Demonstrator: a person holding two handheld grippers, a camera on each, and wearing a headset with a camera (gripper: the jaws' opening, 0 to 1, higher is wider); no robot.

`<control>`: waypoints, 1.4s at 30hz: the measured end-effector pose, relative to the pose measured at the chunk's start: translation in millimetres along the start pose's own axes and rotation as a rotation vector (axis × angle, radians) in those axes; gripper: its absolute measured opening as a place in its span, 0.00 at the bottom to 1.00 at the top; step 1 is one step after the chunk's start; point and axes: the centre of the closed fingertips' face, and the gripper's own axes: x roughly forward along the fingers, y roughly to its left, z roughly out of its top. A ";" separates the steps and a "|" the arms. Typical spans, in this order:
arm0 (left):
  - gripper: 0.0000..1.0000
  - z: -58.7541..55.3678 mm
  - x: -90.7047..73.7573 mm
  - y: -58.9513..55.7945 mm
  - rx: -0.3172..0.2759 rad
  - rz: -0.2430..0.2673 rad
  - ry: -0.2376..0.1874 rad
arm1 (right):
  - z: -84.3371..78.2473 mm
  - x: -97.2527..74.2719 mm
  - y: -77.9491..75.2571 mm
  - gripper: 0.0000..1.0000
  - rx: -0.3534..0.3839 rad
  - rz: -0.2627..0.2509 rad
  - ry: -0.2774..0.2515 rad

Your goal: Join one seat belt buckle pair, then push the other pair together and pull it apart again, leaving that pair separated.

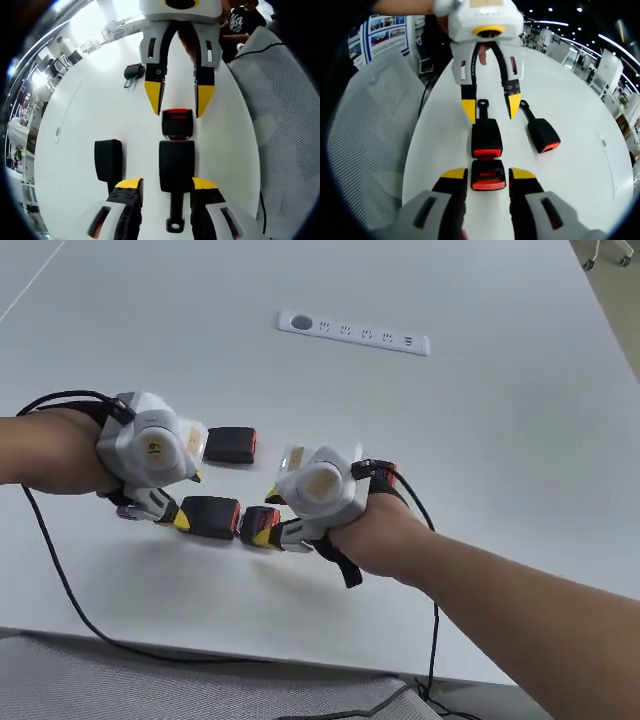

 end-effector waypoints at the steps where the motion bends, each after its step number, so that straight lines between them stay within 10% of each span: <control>1: 0.39 5.2 -2.7 6.6 -0.021 0.014 -0.028 | 1.6 -2.4 -2.3 0.33 -0.014 -0.005 -0.001; 12: 0.42 27.9 -10.3 48.6 -0.052 0.066 -0.080 | -25.9 -34.4 -39.6 0.33 -0.013 -0.051 0.037; 25: 0.43 16.9 11.3 97.3 -0.070 0.053 -0.070 | -87.9 -60.8 -94.9 0.35 0.062 -0.139 0.117; 42: 0.41 5.2 41.1 98.9 0.008 -0.069 -0.028 | -134.5 -74.1 -118.9 0.35 0.108 -0.104 0.179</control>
